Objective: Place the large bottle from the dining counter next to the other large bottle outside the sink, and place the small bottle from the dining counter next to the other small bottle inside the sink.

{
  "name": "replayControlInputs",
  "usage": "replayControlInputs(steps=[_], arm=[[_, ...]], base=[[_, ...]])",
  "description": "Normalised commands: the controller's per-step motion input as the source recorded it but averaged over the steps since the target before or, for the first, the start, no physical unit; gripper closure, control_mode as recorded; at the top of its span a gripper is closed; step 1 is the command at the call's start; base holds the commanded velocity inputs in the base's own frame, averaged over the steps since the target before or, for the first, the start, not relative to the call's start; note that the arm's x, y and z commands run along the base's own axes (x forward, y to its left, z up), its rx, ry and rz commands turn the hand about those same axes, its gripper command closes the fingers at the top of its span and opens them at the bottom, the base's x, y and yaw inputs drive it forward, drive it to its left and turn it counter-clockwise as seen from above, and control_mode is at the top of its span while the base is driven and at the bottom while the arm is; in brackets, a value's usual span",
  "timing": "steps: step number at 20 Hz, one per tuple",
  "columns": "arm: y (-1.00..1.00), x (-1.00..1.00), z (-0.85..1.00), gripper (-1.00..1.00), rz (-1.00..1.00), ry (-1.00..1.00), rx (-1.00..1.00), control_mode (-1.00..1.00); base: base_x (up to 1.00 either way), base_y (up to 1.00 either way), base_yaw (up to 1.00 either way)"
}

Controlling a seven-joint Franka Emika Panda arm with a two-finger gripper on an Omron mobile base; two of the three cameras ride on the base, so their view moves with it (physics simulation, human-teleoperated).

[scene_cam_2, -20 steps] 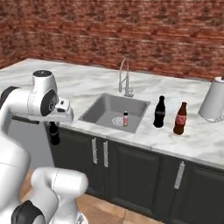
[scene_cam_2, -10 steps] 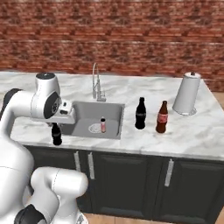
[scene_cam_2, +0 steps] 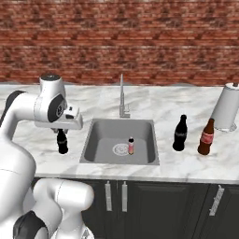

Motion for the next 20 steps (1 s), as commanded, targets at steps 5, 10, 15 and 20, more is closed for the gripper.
replayControlInputs(steps=[5,10,15,20], arm=[[0.00,0.00,0.00,1.00,0.00,0.00,0.00,1.00],[0.00,0.00,0.00,1.00,0.00,0.00,0.00,1.00],[0.00,0.00,0.00,1.00,0.00,0.00,0.00,1.00],[0.00,0.00,0.00,1.00,0.00,0.00,0.00,1.00]], base=[[0.07,-0.11,0.00],[0.33,-0.79,0.00],[0.04,-0.23,0.00],[0.02,0.00,0.00]])
